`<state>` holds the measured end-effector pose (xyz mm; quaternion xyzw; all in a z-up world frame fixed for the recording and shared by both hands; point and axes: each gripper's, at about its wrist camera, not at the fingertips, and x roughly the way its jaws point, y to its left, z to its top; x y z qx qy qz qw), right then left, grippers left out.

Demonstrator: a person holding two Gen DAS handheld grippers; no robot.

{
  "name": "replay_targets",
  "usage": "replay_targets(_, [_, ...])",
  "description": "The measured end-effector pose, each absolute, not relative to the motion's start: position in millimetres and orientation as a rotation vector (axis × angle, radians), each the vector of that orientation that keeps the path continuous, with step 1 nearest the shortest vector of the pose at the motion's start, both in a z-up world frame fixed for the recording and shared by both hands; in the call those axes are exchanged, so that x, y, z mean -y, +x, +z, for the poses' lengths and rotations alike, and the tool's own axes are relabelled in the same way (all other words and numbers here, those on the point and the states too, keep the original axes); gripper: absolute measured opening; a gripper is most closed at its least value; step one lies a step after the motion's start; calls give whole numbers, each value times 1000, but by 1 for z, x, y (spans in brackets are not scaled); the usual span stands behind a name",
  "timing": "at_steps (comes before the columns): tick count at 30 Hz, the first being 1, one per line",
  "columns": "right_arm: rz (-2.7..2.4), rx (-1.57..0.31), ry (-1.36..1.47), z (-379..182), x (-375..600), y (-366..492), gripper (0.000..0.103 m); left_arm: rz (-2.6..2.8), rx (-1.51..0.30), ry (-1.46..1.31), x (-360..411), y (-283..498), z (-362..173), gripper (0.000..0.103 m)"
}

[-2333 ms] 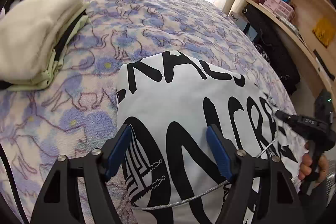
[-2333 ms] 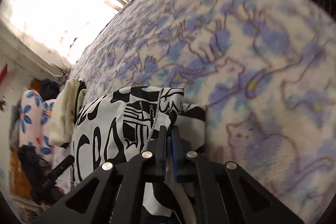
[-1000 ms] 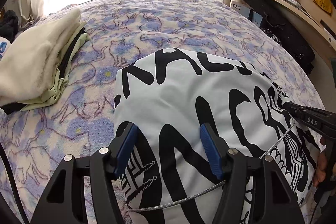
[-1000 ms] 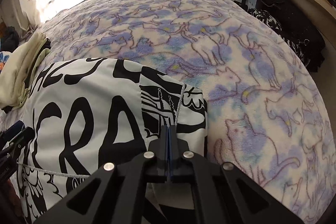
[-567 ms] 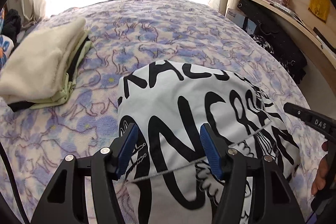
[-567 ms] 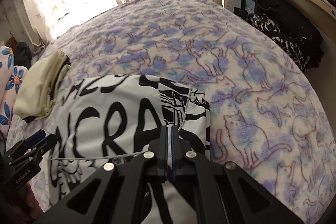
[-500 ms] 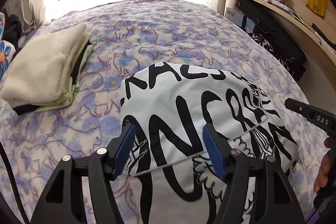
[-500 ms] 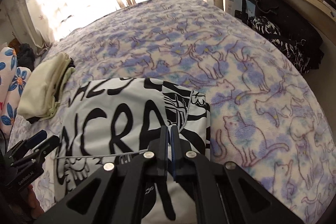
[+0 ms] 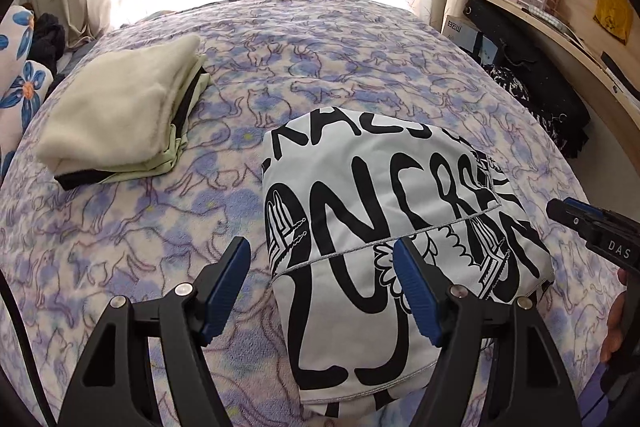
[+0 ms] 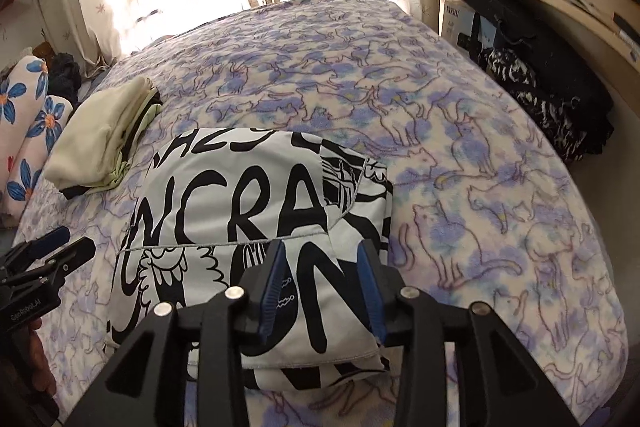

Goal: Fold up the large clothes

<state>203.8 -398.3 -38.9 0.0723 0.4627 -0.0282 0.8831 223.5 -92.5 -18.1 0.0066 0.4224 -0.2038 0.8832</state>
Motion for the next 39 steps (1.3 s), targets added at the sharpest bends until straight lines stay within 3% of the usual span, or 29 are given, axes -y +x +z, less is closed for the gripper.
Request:
replay_targets(2, [-34,-982,169,-45,405,205,60,-426,-890,12,92,223,-22,75])
replay_targets(5, [-19,-1006,192,-56,419,209,68,-443,-933,-4,93,226,-34,87])
replay_targets(9, [5,-1056,295,-80,443,217,74,-455,-999,-23,97,233,-55,87])
replay_targets(19, [106,-1109,481,-128,482,238,76,-526,-1133,-154,97,252,-97,88])
replay_targets(24, [159,-1131,534,-143,488,251,82,-559,-1166,-211,97,262,-111,102])
replay_targets(34, [304,-1189,638,-166,492,279,82,-707,-1297,-450,88,289,-154,103])
replay_targets(39, [378,-1185,590,-171,472,291,82,-731,-1297,-428,95,292,-158,103])
